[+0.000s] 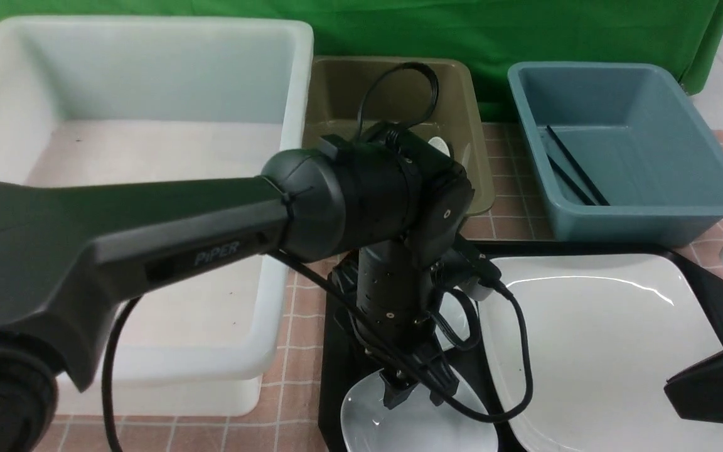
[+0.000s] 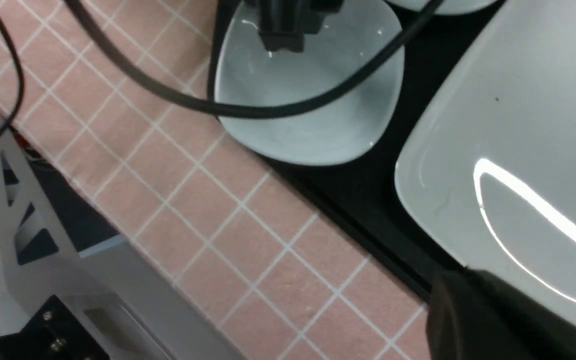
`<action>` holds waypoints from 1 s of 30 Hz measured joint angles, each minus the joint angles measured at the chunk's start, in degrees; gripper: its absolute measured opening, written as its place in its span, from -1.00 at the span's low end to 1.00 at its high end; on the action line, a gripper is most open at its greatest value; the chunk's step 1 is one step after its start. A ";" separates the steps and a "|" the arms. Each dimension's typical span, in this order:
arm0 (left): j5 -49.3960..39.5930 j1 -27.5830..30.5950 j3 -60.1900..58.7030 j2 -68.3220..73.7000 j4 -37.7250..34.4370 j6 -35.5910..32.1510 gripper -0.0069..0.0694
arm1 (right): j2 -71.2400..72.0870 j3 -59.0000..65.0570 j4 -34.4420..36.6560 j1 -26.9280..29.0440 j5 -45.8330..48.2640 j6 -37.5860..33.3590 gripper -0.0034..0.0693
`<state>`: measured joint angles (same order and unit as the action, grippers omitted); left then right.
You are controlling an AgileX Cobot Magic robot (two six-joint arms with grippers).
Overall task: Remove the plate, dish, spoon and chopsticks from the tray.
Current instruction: Use the left arm to grab a small plate from the dinner plate
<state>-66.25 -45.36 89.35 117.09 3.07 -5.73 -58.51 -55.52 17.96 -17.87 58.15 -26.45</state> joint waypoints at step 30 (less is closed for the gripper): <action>-2.82 0.05 0.98 2.94 -3.66 1.41 -0.45 | 0.13 0.00 1.28 0.00 -2.21 -1.05 -0.82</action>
<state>-69.08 -45.32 90.33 120.03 -0.59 -4.31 -58.37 -55.52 19.24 -17.87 55.94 -27.49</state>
